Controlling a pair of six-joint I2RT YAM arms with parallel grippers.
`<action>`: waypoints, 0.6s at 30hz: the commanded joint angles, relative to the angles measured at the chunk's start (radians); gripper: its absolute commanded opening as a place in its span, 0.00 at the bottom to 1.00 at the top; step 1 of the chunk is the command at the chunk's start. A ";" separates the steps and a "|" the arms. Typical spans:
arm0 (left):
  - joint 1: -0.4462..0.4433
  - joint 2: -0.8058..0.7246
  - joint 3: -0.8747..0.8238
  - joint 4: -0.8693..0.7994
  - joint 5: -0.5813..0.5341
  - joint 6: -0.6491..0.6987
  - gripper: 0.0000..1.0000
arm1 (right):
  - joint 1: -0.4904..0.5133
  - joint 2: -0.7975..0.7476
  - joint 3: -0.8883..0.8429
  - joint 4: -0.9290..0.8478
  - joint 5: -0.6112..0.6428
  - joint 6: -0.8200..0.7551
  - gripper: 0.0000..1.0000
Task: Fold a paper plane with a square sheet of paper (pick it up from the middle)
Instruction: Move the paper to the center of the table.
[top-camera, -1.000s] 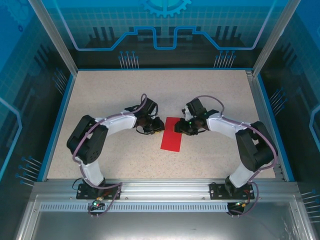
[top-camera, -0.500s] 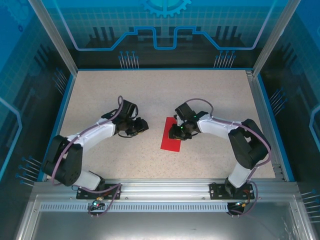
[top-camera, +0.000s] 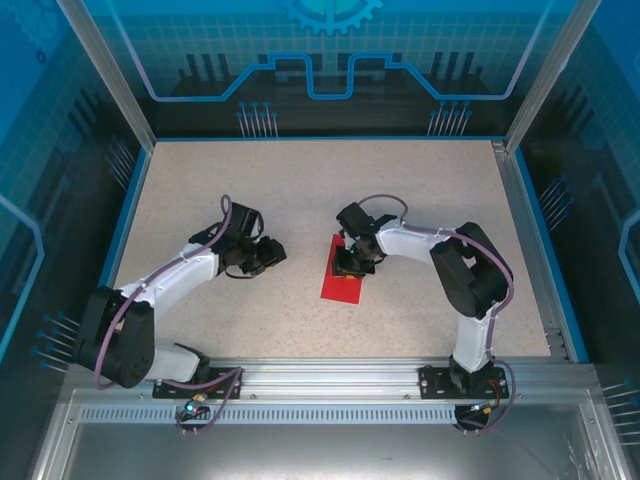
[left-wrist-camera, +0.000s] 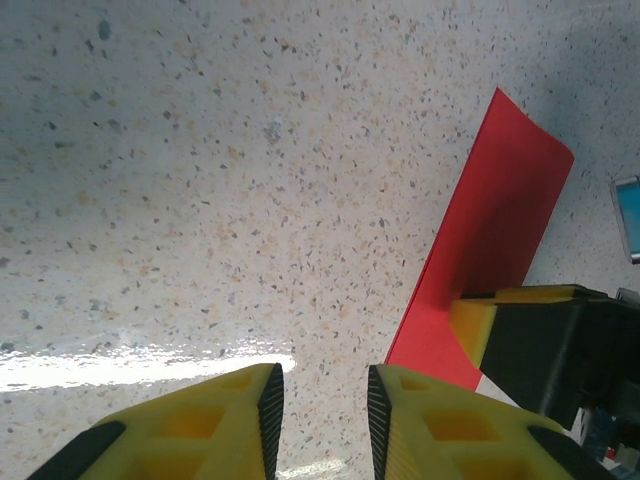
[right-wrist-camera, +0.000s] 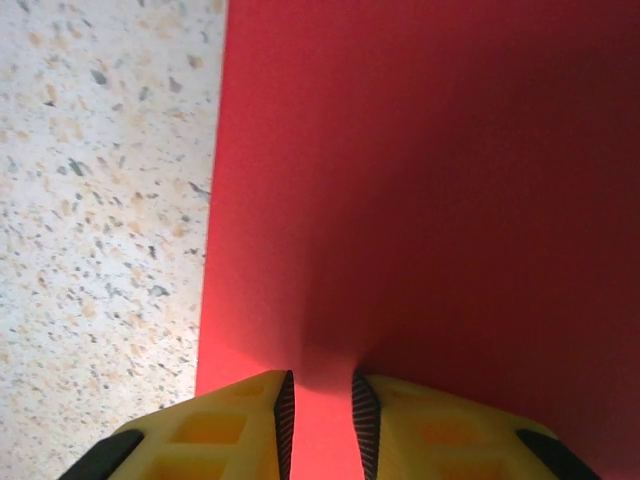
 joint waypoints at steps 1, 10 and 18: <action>0.027 0.002 -0.019 0.002 -0.007 0.023 0.31 | 0.027 0.064 0.051 -0.002 -0.008 -0.005 0.27; 0.069 0.023 -0.023 0.005 0.022 0.038 0.31 | 0.068 0.218 0.258 -0.004 -0.064 -0.018 0.26; 0.110 0.092 -0.029 0.063 0.182 0.035 0.37 | 0.082 0.156 0.279 0.034 -0.102 -0.020 0.26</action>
